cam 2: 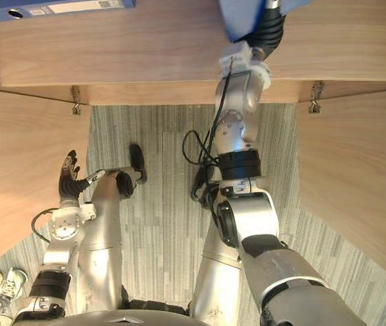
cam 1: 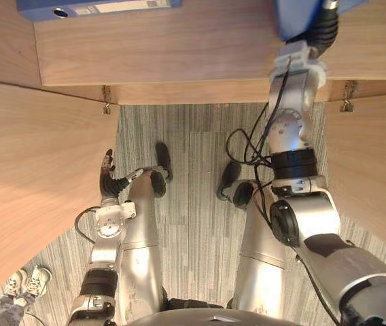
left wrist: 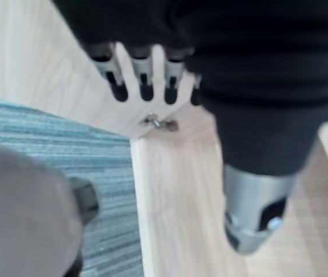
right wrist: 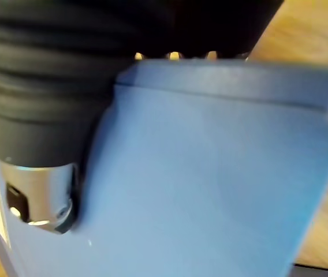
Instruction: Walk over to the cabinet, pick up the folder, carry it to the office cabinet, place the folder inside the office cabinet, then close the office cabinet door
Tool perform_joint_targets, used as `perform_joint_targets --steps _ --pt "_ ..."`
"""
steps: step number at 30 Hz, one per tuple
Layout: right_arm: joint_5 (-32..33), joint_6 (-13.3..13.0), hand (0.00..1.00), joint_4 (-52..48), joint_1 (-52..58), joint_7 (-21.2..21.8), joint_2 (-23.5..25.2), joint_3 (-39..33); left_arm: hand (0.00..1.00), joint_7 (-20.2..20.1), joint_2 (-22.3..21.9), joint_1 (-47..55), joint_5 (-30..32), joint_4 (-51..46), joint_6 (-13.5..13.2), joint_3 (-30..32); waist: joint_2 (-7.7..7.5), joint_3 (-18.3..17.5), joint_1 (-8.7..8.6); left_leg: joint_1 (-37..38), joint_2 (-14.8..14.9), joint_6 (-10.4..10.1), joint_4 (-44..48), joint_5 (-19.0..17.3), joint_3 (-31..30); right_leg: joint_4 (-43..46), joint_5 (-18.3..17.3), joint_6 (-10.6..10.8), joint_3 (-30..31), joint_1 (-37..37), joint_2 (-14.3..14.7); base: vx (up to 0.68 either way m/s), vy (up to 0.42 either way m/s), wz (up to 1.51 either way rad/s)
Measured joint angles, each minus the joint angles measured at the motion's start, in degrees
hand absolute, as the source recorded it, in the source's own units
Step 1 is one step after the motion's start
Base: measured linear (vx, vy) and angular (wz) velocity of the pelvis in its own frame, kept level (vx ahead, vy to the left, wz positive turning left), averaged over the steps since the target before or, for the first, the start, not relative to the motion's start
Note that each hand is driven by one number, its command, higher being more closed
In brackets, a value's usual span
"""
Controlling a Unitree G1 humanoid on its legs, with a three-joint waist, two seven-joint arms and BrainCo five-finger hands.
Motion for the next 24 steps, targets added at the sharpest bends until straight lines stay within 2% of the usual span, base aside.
perform_joint_targets --steps 3,5,8,12,14,15,20,24 --pt "2.1 -1.4 1.0 0.0 -1.0 -1.9 0.4 -1.5 0.0 1.0 0.0 0.0 -1.1 0.0 0.0 0.0 -0.09 -0.1 0.5 -0.2 -0.3 -0.5 -1.0 0.8 -0.5 -0.1 -0.1 -0.3 -0.7 -0.2 -0.1 -0.03 -0.052 0.14" --pt "3.6 -3.2 1.0 0.0 -3.1 -3.7 1.6 -3.2 0.0 1.6 -0.1 -0.1 -2.0 -0.5 0.0 0.2 -0.69 -0.6 0.76 -1.2 -0.5 -0.6 -2.3 1.9 -1.0 -0.1 -0.1 -0.8 -1.3 -1.5 -0.1 -0.03 -0.046 0.13" --pt "4.8 -4.8 1.0 0.0 -5.6 -6.5 1.6 -5.6 0.0 2.1 -0.2 -0.1 -1.9 -1.2 0.0 -0.2 -0.73 -0.6 0.87 -2.3 -1.0 -1.7 -3.8 4.0 -2.3 -0.1 -0.1 -1.4 -2.9 -2.0 -0.3 -0.03 -0.031 0.19" --pt "5.3 -5.3 1.0 0.0 -6.7 -8.9 1.2 -6.9 0.0 2.3 -0.3 0.0 -1.9 -1.4 0.0 -0.4 -0.75 -0.6 1.09 -2.3 -1.4 -2.0 -5.7 5.3 -3.2 -0.4 -0.1 -1.6 -4.2 -2.0 -0.5 -0.02 -0.027 0.16" --pt "6.0 -5.0 1.0 0.1 -7.5 -9.7 -0.6 -6.9 0.0 2.3 -0.3 0.0 -1.9 -2.2 0.0 -0.9 -0.92 -0.7 1.11 -2.6 -1.5 -2.4 -7.4 6.2 -3.2 -0.9 -0.2 -1.9 -4.8 -2.5 -0.6 -0.04 -0.025 0.14" --pt "6.0 -4.9 0.0 0.2 -7.8 -9.7 -1.0 -6.9 0.0 2.3 -0.3 0.1 -1.9 -2.6 0.0 -1.0 -0.98 -0.8 1.09 -2.8 -1.4 -2.3 -7.7 6.5 -3.2 -1.0 -0.1 -2.1 -5.0 -2.7 -0.6 -0.04 -0.016 0.11" --pt "6.1 -3.3 0.0 4.0 -10.0 -9.4 -7.4 -3.6 0.0 2.3 -0.3 0.3 -2.0 -3.6 0.1 -1.6 -1.21 -0.9 0.82 -3.3 -1.4 -2.2 -9.5 8.3 -3.5 -1.7 0.6 -3.2 -6.1 -3.2 -0.7 -0.03 -0.01 0.06" --pt "7.1 -0.8 0.0 5.2 -11.3 -8.5 -11.9 0.1 0.0 2.2 -0.1 0.6 -2.0 -3.6 0.4 -1.6 -1.22 -0.9 0.17 -4.0 -1.3 -2.0 -9.6 8.8 -4.0 -2.2 0.9 -3.4 -7.0 -3.2 -0.7 0.0 0.0 0.0"
